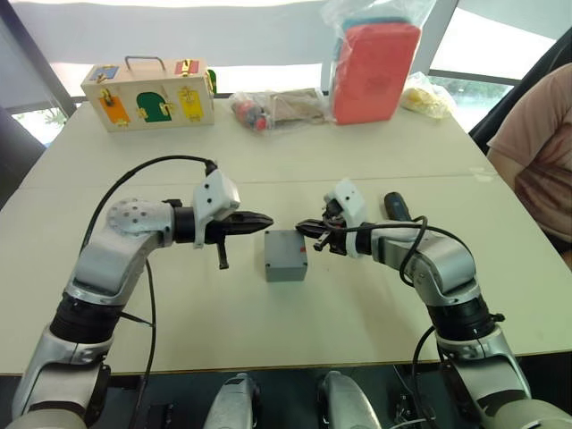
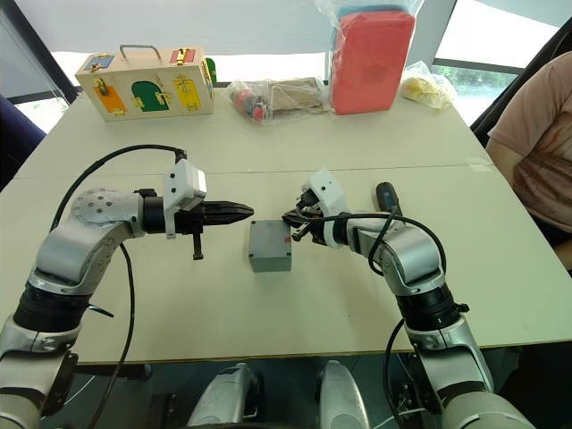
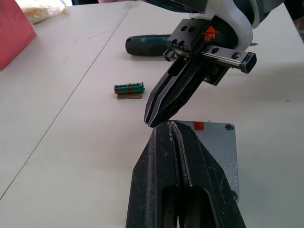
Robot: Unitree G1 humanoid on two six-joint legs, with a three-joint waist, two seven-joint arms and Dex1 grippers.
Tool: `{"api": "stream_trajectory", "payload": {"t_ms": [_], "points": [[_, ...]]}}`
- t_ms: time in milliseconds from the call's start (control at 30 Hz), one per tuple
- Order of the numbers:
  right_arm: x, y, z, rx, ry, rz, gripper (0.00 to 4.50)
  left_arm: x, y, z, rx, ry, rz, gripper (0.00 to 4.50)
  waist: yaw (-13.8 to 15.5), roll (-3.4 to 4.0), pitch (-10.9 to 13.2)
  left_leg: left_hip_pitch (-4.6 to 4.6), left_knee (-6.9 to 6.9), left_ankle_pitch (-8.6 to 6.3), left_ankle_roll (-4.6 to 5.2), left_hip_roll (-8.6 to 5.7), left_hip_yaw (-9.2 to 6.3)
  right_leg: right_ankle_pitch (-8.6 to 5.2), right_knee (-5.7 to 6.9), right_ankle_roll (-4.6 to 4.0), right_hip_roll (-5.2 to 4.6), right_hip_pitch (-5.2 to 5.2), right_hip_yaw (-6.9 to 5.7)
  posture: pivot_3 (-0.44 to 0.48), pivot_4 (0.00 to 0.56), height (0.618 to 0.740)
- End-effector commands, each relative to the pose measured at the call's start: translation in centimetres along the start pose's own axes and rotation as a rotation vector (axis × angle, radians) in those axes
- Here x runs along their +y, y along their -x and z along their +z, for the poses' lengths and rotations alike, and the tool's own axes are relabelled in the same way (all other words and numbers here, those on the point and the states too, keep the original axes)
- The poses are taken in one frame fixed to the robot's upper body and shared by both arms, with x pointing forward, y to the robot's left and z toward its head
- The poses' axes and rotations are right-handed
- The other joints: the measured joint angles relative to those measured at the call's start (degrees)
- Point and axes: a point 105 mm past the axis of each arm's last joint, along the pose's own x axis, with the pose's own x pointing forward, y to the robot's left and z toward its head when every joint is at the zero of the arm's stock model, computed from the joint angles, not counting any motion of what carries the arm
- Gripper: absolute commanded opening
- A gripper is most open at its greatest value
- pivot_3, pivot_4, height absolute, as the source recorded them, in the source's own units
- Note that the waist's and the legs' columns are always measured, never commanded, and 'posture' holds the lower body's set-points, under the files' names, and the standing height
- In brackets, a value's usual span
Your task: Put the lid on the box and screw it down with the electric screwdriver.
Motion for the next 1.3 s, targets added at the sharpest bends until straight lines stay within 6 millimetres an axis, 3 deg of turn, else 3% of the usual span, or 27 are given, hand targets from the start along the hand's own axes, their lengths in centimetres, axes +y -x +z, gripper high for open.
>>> {"api": "stream_trajectory", "payload": {"t_ms": [33,200,300,500,600,733,833,1067,1300], "points": [[0.1,0.1,0.9,-0.017,0.029,0.005,0.06,-0.2,0.3,1.1,-0.018,-0.041,-0.001,0.00,-0.01,0.00,0.00,0.00,0.00,0.00,0.00,0.00,0.00,0.00,0.00,0.00,0.00,0.00,0.00,0.000,0.150,0.730],[0.6,-0.2,0.5,-0.006,0.025,0.020,0.06,-0.2,0.2,1.1,-0.017,-0.038,-0.003,0.00,-0.02,0.00,0.00,0.00,0.00,0.00,0.00,0.00,0.00,0.00,0.00,0.00,0.00,0.00,0.00,0.000,0.150,0.730],[0.7,-0.2,0.4,-0.003,0.020,0.029,0.82,-0.3,0.3,0.9,-0.012,-0.034,-0.005,0.00,-0.03,0.00,0.00,0.00,0.00,0.00,0.00,0.00,0.00,0.00,0.00,0.00,0.00,0.00,0.00,0.000,0.150,0.730],[0.2,0.6,1.3,-0.016,0.038,0.013,3.38,-0.4,0.6,0.6,-0.002,-0.026,-0.015,0.00,0.00,0.00,0.00,0.00,0.00,0.00,0.00,0.00,0.00,0.00,0.00,0.00,0.00,0.00,0.00,0.000,0.150,0.730],[-0.1,1.6,2.3,-0.036,0.050,-0.003,4.30,-0.5,0.6,0.5,-0.001,-0.024,-0.019,0.00,0.01,0.00,0.00,0.00,0.00,0.00,0.00,0.00,0.00,0.00,0.00,0.00,0.00,0.00,0.00,0.000,0.150,0.730],[-1.2,4.6,4.6,-0.070,0.066,-0.051,4.41,-0.5,0.4,0.6,-0.010,-0.023,-0.031,0.00,0.03,0.01,0.01,0.00,0.00,0.00,0.00,0.00,0.00,0.00,0.00,0.00,-0.01,0.00,0.00,0.000,0.150,0.730],[-3.0,6.9,5.0,-0.028,0.047,-0.143,4.41,-0.6,0.2,0.9,-0.027,-0.026,-0.048,0.00,0.07,0.00,0.00,-0.01,0.00,0.00,0.00,0.01,-0.02,0.00,-0.01,0.00,-0.01,0.00,0.00,0.000,0.150,0.730],[-9.0,12.6,2.6,0.287,-0.068,-0.467,4.41,-1.3,-0.4,2.1,-0.086,-0.050,-0.127,0.00,0.10,0.00,0.01,-0.01,0.00,0.00,0.01,-0.01,0.04,0.00,-0.08,-0.01,-0.06,0.01,0.02,0.000,0.150,0.730],[-9.7,13.3,0.3,0.492,-0.197,-0.461,4.41,-1.3,-1.1,2.4,-0.109,-0.080,-0.158,0.00,-0.28,0.01,0.01,-0.01,-0.03,-0.02,0.03,0.03,0.04,0.00,-0.14,-0.01,0.05,0.00,0.02,0.000,0.150,0.730]]}}
